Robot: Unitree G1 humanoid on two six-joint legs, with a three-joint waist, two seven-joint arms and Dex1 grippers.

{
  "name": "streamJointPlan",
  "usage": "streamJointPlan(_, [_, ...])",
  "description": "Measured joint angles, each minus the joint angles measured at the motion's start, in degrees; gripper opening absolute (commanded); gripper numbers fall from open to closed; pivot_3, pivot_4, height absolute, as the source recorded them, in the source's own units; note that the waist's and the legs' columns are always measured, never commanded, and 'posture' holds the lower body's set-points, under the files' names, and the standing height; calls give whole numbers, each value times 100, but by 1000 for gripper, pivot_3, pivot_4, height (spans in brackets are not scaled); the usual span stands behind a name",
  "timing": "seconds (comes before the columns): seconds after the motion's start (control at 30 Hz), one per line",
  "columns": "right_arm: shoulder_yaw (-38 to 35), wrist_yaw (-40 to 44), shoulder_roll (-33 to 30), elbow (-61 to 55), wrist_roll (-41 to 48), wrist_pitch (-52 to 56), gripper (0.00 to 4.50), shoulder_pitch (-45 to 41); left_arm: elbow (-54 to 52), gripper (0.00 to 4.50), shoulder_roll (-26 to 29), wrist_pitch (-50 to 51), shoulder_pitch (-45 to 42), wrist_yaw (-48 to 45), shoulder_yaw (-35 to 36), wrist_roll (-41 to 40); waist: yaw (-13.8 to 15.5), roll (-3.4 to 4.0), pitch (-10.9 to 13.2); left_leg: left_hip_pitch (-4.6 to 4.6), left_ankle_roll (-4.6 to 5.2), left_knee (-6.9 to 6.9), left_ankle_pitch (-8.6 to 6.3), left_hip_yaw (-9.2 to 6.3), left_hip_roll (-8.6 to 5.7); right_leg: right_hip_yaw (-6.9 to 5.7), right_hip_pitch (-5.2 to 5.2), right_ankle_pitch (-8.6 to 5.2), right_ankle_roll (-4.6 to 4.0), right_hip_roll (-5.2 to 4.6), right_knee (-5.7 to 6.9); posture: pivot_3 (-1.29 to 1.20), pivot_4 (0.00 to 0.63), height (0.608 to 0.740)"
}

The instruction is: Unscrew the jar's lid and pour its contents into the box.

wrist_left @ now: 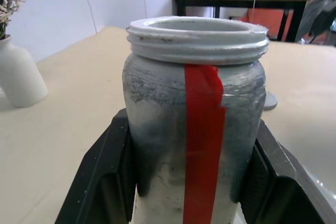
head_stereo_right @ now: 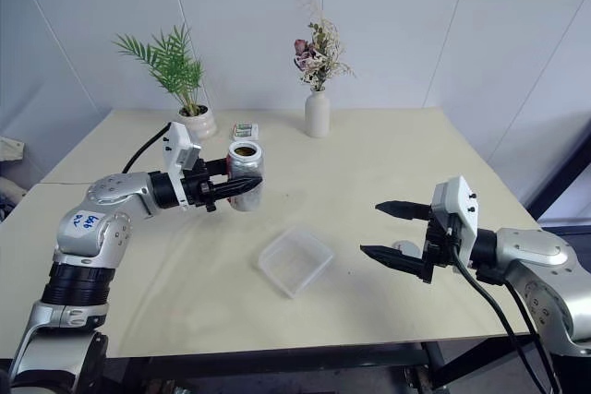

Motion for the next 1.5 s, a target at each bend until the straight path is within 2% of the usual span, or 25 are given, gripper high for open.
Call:
streamJointPlan(0.2, [-131, 377, -28, 7, -24, -365, 4478, 383, 85, 2019, 51, -749, 233, -180, -171, 397, 6, 0, 0, -1, 0, 7, 0, 1, 0, 2, 1, 1, 1, 0, 0, 0, 150, 740])
streamJointPlan(0.4, [-137, 437, -119, 123, -100, -373, 4478, 479, 313, 2019, 16, -2049, 178, 158, -522, 1397, 3, 0, 0, -3, 1, 22, 0, 4, 0, 7, 2, 2, 2, 0, 0, 0, 150, 740])
streamJointPlan(0.67, [-133, 242, -6, 184, -160, -393, 4478, 472, 206, 2019, 595, -5188, 148, 1422, -1225, 4120, 12, 0, 0, -2, 2, 25, 0, 13, 0, 17, 3, 6, 9, -1, -1, 0, 150, 740])
streamJointPlan(0.73, [-92, 164, 118, 270, -193, -412, 4478, 422, 193, 2019, 829, -5842, 118, 2417, -1467, 5473, 7, -1, 0, -1, 3, 30, -1, 16, 0, 23, 4, 11, 12, -1, -3, 0, 150, 740])
streamJointPlan(0.8, [11, 76, 287, 364, -260, -453, 4478, 353, 146, 2019, 985, -6259, 37, 3835, -1759, 7075, 11, -1, 0, -2, 4, 37, -1, 20, 0, 27, 4, 16, 18, -1, -2, 0, 150, 740])
streamJointPlan(0.87, [128, 14, 402, 380, -308, -489, 4478, 228, 114, 2019, 999, -6361, -35, 4806, -2050, 8110, 11, -1, 0, -1, 8, 43, -1, 26, -2, 31, 8, 20, 21, -2, -3, 0, 150, 740])
streamJointPlan(1.03, [197, -133, 596, 500, -364, -498, 4478, -60, 256, 2019, 1016, -6139, -118, 6843, -2812, 10026, 2, -1, 0, -1, 11, 50, -2, 28, 0, 31, 8, 22, 21, -2, 1, 0, 150, 740])
streamJointPlan(1.1, [277, -201, 721, 598, -389, -498, 4478, -161, 348, 2019, 1019, -5981, -409, 7553, -3115, 10655, 11, -3, 1, -3, 11, 53, -1, 28, 0, 31, 7, 22, 22, -2, 2, 0, 150, 740])
streamJointPlan(1.27, [396, -299, 912, 726, -445, -502, 4478, -279, 640, 2019, 1047, -5644, -963, 8492, -3489, 11460, 1, -2, 1, -1, 17, 51, -6, 33, -1, 31, 7, 23, 24, -3, 5, 0, 150, 740])
streamJointPlan(1.5, [509, -335, 1125, 913, -550, -614, 4478, -457, 683, 2019, 1052, -5574, -1080, 8899, -3989, 11909, 11, -2, 1, -3, 18, 47, -9, 34, -1, 31, 3, 24, 24, -3, 12, 0, 150, 740])
